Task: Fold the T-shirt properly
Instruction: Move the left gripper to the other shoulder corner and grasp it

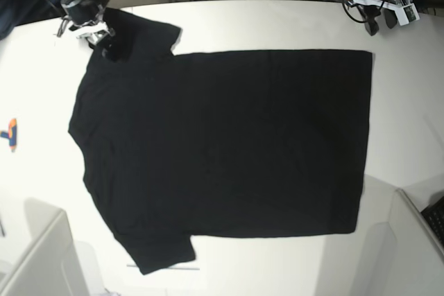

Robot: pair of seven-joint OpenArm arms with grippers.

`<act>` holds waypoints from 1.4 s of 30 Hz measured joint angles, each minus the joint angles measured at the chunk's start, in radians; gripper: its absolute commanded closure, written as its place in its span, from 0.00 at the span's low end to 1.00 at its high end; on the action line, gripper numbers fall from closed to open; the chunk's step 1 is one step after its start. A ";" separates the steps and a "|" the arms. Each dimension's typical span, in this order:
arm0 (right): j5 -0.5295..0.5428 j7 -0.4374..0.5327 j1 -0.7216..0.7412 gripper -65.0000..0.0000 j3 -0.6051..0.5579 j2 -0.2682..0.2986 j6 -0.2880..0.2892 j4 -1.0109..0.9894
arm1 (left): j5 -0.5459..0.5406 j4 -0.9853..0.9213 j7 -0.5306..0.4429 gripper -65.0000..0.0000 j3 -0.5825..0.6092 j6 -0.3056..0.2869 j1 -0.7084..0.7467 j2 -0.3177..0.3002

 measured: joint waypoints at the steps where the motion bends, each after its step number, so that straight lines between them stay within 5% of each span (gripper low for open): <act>1: 0.000 0.007 0.005 0.39 0.002 -0.001 0.003 -0.008 | -0.008 0.000 0.000 0.41 -0.002 -0.033 -0.003 0.008; 3: -0.001 0.009 0.021 0.39 0.002 -0.001 0.003 -0.018 | -0.059 0.000 0.005 0.40 0.001 -0.099 -0.003 0.013; 9: -0.001 0.010 0.021 0.44 0.002 -0.001 0.003 -0.018 | -0.204 -0.060 0.002 0.40 -0.022 -0.106 -0.005 0.007; 12: -0.011 0.009 0.021 0.64 0.002 0.002 -0.005 -0.024 | -0.238 -0.097 0.000 0.40 -0.039 -0.098 -0.021 0.007; 15: -0.023 -0.017 0.018 1.00 0.002 -0.001 -0.019 -0.031 | -0.246 -0.116 0.004 0.40 -0.042 -0.106 -0.041 0.007; 22: -0.019 -0.020 0.014 1.00 0.002 -0.001 -0.024 -0.033 | -0.246 -0.156 0.022 0.39 -0.048 -0.098 -0.098 0.008; 28: -0.019 -0.018 0.013 1.00 -0.002 -0.001 -0.024 -0.033 | -0.249 -0.188 0.200 0.40 -0.071 -0.103 -0.207 0.022; 33: -0.011 -0.017 0.008 1.00 -0.001 -0.001 -0.024 -0.032 | -0.255 -0.214 0.301 0.40 -0.217 -0.103 -0.291 0.079; 42: -0.012 -0.020 0.007 1.00 -0.001 -0.003 -0.024 -0.030 | -0.248 -0.220 0.412 0.40 -0.269 -0.103 -0.385 0.090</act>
